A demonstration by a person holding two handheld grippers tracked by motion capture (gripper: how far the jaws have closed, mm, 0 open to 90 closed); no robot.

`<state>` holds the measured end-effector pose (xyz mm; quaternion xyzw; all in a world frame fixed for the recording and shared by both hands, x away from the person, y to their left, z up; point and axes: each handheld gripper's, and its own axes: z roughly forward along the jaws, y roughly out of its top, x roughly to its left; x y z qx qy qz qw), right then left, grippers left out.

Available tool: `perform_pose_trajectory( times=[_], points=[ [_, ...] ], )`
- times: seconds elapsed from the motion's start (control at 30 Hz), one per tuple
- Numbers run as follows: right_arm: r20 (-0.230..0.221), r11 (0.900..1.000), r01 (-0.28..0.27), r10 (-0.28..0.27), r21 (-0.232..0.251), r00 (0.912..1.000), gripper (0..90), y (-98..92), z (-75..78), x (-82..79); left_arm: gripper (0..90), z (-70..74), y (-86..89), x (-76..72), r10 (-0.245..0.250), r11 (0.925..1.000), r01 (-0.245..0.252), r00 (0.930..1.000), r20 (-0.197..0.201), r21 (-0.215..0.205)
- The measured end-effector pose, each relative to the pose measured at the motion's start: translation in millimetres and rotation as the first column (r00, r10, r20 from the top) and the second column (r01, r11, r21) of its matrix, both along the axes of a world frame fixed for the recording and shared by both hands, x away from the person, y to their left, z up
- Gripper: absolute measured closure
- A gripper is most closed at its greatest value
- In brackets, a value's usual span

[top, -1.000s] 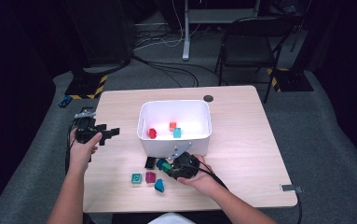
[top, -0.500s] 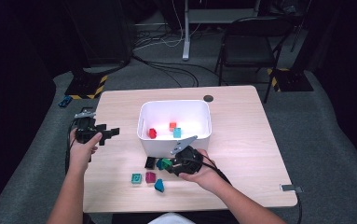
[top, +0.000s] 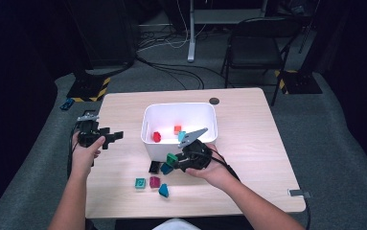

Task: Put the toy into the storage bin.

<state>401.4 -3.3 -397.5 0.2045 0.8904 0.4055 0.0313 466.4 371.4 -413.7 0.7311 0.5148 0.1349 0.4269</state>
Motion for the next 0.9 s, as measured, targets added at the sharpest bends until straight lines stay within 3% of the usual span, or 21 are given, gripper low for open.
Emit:
perform_pose_trajectory(
  times=[0.3, 0.57, 0.9],
  points=[
    [0.042, 0.999, 0.018, -0.020, 0.030, 0.9989, 64.8, -4.9, 27.8, 12.7, 23.2, 0.2, 0.7, 0.0, -0.003, 1.0000, 0.003, 1.0000, 0.001, 0.002],
    [0.049, 0.998, 0.044, -0.046, 0.039, 0.9977, 64.8, -0.6, 46.3, 31.4, 23.2, 0.1, 0.1, 0.0, 0.000, 1.0000, 0.000, 1.0000, 0.001, -0.002],
    [0.067, 0.998, 0.057, -0.059, 0.030, 0.9960, 64.8, 13.1, 56.5, 49.4, 23.2, 0.5, 1.3, -0.4, 0.002, 0.9999, -0.002, 1.0000, -0.001, -0.013]
  ],
)
